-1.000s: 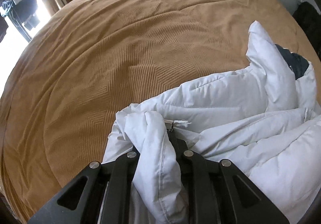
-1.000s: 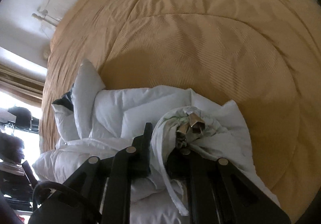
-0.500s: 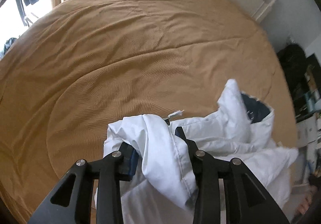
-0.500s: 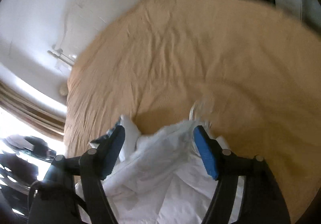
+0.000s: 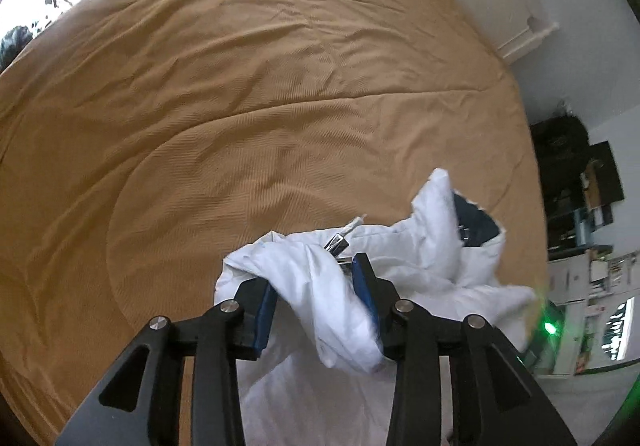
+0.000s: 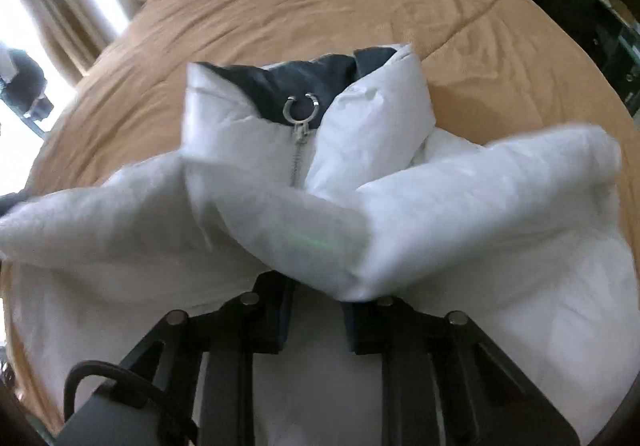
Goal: Fold large clothes
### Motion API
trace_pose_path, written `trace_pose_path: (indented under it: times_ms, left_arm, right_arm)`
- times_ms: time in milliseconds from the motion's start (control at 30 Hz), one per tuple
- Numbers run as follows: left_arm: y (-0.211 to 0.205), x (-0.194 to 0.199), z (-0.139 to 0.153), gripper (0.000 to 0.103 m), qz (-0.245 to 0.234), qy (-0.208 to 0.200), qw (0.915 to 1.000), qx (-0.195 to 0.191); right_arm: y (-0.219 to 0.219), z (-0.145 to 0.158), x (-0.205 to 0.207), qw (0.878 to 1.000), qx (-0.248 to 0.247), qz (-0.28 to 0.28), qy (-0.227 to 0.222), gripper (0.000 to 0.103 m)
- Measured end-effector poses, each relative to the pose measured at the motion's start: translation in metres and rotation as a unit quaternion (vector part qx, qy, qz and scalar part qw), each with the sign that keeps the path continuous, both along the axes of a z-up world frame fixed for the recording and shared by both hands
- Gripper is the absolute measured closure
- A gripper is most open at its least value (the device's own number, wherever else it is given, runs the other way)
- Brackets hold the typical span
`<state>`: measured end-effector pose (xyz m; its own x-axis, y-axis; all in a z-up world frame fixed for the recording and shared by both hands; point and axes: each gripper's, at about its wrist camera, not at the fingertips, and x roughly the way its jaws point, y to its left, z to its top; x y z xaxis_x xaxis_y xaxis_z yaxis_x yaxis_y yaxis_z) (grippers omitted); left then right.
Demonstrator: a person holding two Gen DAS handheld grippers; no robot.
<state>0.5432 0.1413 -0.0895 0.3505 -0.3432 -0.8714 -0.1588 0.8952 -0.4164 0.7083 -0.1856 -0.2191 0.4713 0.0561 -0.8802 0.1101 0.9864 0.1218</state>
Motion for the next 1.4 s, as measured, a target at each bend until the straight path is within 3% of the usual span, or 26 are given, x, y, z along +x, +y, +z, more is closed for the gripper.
trace_pose_path:
  times_ms: [67, 133, 167, 267, 333, 433, 500, 567, 733, 933, 1033, 1100, 1200, 1300, 1400]
  left_arm:
    - [0.003, -0.008, 0.021, 0.059, 0.003, -0.021, 0.9994, 0.029]
    - [0.009, -0.025, 0.053, 0.019, 0.032, -0.07, 0.9917, 0.103]
    - [0.01, -0.032, 0.062, 0.015, 0.038, -0.086, 0.9878, 0.124]
    - [-0.001, -0.054, 0.085, 0.015, 0.032, -0.132, 0.977, 0.164]
    - [-0.026, -0.064, 0.078, 0.016, 0.017, -0.144, 0.9719, 0.185]
    - [-0.085, -0.07, 0.044, 0.017, -0.038, -0.148, 0.9592, 0.238]
    - [-0.125, -0.066, 0.009, 0.024, -0.085, -0.131, 0.9591, 0.236]
    - [-0.152, -0.057, -0.015, 0.03, -0.11, -0.121, 0.9599, 0.227]
    - [-0.191, -0.016, -0.071, 0.031, -0.13, -0.109, 0.9435, 0.285]
    - [-0.186, 0.023, -0.091, 0.02, -0.098, -0.093, 0.9408, 0.311]
    - [-0.184, 0.027, -0.094, 0.019, -0.1, -0.088, 0.941, 0.311]
    - [-0.185, 0.03, -0.097, 0.019, -0.105, -0.087, 0.9383, 0.318]
    - [-0.185, 0.029, -0.098, 0.015, -0.106, -0.082, 0.9375, 0.321]
    - [-0.179, 0.034, -0.1, 0.008, -0.105, -0.077, 0.94, 0.315]
    - [-0.167, 0.045, -0.103, 0.006, -0.094, -0.065, 0.9493, 0.293]
  right_arm:
    - [-0.001, -0.002, 0.012, 1.0, 0.001, -0.016, -0.002, 0.082]
    - [-0.007, -0.001, 0.019, 0.999, -0.003, -0.038, -0.011, 0.082]
    - [-0.007, -0.003, 0.025, 0.999, -0.016, -0.046, -0.009, 0.082]
    - [-0.016, -0.007, 0.035, 0.998, -0.026, -0.059, 0.0, 0.082]
    - [-0.019, -0.007, 0.034, 0.998, -0.024, -0.057, -0.006, 0.082]
    - [-0.019, -0.005, 0.032, 0.998, -0.025, -0.057, -0.009, 0.082]
    - [-0.02, -0.004, 0.031, 0.998, -0.023, -0.057, -0.011, 0.082]
    - [-0.022, -0.003, 0.029, 0.998, -0.028, -0.054, -0.008, 0.082]
    - [-0.027, -0.001, 0.022, 0.998, -0.044, -0.042, -0.002, 0.082]
    - [-0.036, 0.002, 0.009, 0.996, -0.081, -0.033, -0.007, 0.082]
    - [-0.053, 0.029, -0.005, 0.994, -0.073, -0.068, -0.051, 0.082]
    - [-0.062, 0.047, -0.007, 0.992, -0.073, -0.071, -0.075, 0.071]
    - [-0.068, 0.039, 0.016, 0.996, -0.085, -0.03, -0.027, 0.063]
    - [-0.099, 0.008, 0.036, 0.988, -0.125, -0.085, 0.023, 0.064]
    - [-0.14, -0.012, 0.045, 0.982, -0.131, -0.13, 0.049, 0.064]
